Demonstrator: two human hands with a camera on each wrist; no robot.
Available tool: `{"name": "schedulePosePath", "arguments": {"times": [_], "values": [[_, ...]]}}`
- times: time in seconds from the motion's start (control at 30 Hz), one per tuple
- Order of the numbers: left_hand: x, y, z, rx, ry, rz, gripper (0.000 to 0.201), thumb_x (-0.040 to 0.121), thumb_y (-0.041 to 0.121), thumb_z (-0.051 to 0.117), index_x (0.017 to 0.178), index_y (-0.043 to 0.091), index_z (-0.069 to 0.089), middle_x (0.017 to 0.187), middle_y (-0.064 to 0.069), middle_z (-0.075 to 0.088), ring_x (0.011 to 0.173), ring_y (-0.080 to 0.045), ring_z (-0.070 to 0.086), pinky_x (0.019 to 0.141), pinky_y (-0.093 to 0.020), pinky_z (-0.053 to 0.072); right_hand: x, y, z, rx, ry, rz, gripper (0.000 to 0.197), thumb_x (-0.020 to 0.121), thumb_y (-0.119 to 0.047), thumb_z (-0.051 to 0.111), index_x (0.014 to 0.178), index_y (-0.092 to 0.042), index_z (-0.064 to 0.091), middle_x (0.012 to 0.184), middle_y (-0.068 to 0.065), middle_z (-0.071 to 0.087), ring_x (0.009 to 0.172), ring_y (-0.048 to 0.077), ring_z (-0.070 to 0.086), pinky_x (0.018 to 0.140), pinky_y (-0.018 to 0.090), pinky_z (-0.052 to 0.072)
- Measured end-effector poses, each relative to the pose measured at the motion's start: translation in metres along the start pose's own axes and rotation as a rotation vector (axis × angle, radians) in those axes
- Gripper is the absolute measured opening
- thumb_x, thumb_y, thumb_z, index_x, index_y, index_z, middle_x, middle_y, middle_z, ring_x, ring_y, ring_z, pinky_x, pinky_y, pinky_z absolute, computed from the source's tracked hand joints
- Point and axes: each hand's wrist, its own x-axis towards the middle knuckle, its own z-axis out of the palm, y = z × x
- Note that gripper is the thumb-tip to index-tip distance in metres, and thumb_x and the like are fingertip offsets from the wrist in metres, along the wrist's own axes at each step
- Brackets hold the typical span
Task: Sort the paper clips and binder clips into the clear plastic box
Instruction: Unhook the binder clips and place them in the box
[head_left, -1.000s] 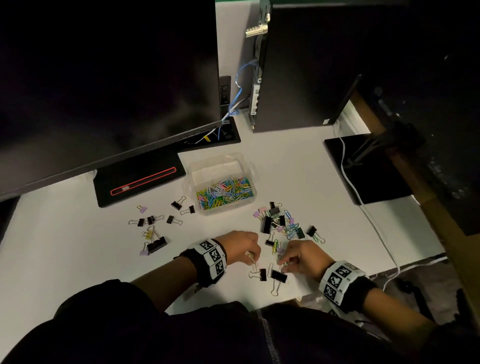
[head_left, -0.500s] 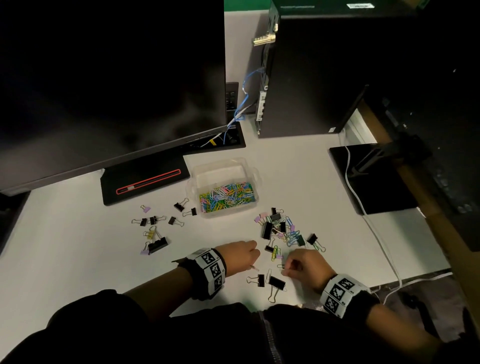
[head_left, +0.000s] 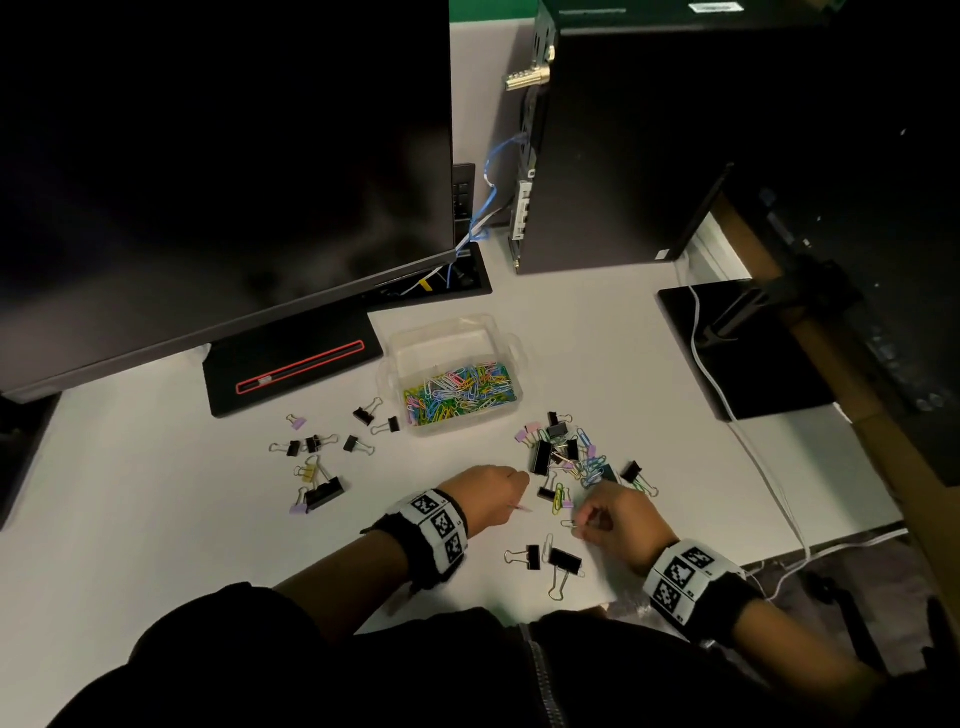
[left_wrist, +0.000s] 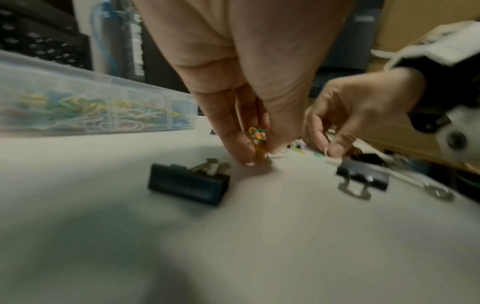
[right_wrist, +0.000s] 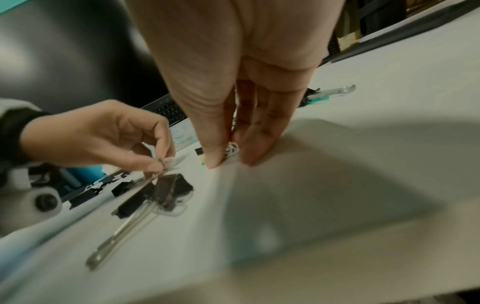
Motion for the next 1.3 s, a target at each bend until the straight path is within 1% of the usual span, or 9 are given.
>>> {"name": "schedulePosePath", "arguments": {"times": [0.13,0.27,0.4,0.6,0.7,0.8,1.07,1.2,1.3], "values": [[-0.007,-0.015,-0.017,-0.206,0.147,-0.058,0.013,0.090,0.011,0.051,0.099,0.003,0.054,0.103,-0.013,0.061,0.092,-0.028,0.055,0.076,-0.032,0.041,0.001,-0.003,0.001,-0.046,-0.013,-0.031,0.009,0.077,-0.010,0.069,0.078,-0.019,0.069,0.077,-0.023,0.056,0.076,-0.004,0.054,0.080,0.017,0.045],[-0.010,-0.041,-0.040,-0.299,0.364,-0.105,0.004,0.088,0.010,0.055,0.084,0.010,0.055,0.082,-0.002,0.056,0.075,-0.015,0.049,0.069,-0.023,0.036,0.007,-0.005,0.000,-0.045,-0.031,0.013,0.017,0.075,-0.007,0.069,0.089,-0.016,0.070,0.088,-0.012,0.062,0.084,0.005,0.059,0.084,0.015,0.046],[-0.002,-0.071,-0.059,-0.421,0.520,-0.226,0.014,0.089,0.011,0.056,0.100,0.007,0.064,0.099,-0.009,0.066,0.078,-0.015,0.053,0.072,-0.019,0.039,0.010,-0.014,-0.002,-0.102,-0.124,0.014,0.015,0.073,-0.007,0.064,0.077,-0.021,0.066,0.084,-0.006,0.062,0.074,0.005,0.057,0.073,0.017,0.046],[0.006,-0.087,-0.052,-0.418,0.457,-0.324,0.030,0.094,0.004,0.045,0.120,0.006,0.061,0.125,-0.017,0.060,0.118,-0.032,0.055,0.104,-0.031,0.040,0.029,-0.034,-0.014,-0.185,-0.188,-0.043,0.012,0.074,-0.012,0.064,0.077,-0.023,0.062,0.071,-0.012,0.055,0.068,0.007,0.052,0.058,0.004,0.032],[0.006,-0.086,-0.040,-0.246,0.403,-0.228,0.042,0.091,-0.005,0.041,0.127,0.010,0.056,0.138,-0.017,0.048,0.129,-0.034,0.042,0.111,-0.034,0.032,0.054,-0.056,-0.025,-0.069,-0.041,-0.077,0.014,0.072,-0.006,0.064,0.078,-0.019,0.062,0.067,-0.017,0.054,0.061,-0.003,0.048,0.062,0.014,0.038],[0.000,-0.086,-0.036,-0.071,0.315,-0.269,0.054,0.089,-0.005,0.040,0.139,0.017,0.041,0.152,-0.011,0.028,0.139,-0.031,0.025,0.116,-0.036,0.023,0.085,-0.082,-0.037,0.051,0.033,-0.135,0.017,0.073,0.001,0.063,0.076,-0.015,0.058,0.073,-0.002,0.058,0.058,0.006,0.052,0.064,0.024,0.046],[-0.014,-0.074,-0.041,0.087,0.318,-0.412,0.058,0.086,0.002,0.044,0.142,0.012,0.030,0.152,-0.014,0.022,0.139,-0.032,0.021,0.114,-0.042,0.021,0.133,-0.110,-0.044,0.101,0.173,-0.182,0.018,0.073,-0.011,0.073,0.088,-0.009,0.063,0.091,0.005,0.062,0.060,-0.001,0.045,0.068,0.024,0.041],[-0.014,-0.061,-0.037,0.053,0.489,-0.249,0.052,0.085,0.004,0.044,0.134,0.020,0.043,0.139,-0.005,0.038,0.128,-0.027,0.030,0.101,-0.039,0.029,0.114,-0.077,-0.045,0.025,0.115,-0.141,0.017,0.070,0.000,0.070,0.083,-0.009,0.065,0.081,0.001,0.062,0.063,0.003,0.049,0.068,0.023,0.040],[-0.009,-0.044,-0.031,-0.015,0.410,-0.093,0.039,0.089,0.015,0.047,0.128,0.021,0.049,0.128,-0.004,0.046,0.121,-0.024,0.036,0.101,-0.038,0.030,0.090,-0.051,-0.045,-0.024,0.081,-0.050,0.018,0.068,0.002,0.065,0.074,-0.015,0.064,0.073,0.000,0.063,0.057,0.002,0.049,0.064,0.023,0.042]]}}
